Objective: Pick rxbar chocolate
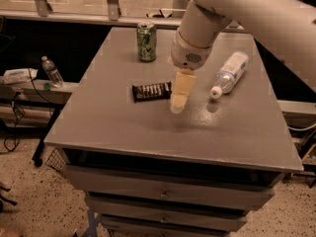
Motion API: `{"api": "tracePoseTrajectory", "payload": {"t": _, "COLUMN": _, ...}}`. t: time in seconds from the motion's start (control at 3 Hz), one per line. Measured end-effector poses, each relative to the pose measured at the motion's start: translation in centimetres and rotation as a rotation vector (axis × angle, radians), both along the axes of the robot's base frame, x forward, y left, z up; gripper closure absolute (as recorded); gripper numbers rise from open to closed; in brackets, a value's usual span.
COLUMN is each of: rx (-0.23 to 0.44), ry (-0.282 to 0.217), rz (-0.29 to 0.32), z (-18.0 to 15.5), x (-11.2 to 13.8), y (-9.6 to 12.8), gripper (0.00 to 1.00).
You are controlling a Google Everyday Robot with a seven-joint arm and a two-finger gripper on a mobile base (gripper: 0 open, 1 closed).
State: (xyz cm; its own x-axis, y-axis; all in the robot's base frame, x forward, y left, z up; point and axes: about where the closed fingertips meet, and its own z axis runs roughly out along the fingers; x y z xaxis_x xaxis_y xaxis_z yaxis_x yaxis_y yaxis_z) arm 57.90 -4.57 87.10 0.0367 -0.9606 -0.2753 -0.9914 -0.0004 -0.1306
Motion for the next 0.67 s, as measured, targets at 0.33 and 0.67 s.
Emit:
{"api": "tracePoseTrajectory", "payload": {"t": 0.33, "rx": 0.000, "ry": 0.022, "rz": 0.007, "z": -2.0, "x": 1.5, "y": 1.2, "gripper": 0.00}}
{"api": "tracePoseTrajectory", "payload": {"t": 0.67, "rx": 0.001, "ry": 0.027, "rz": 0.005, "z": -3.0, "x": 2.5, "y": 1.8, "gripper": 0.00}}
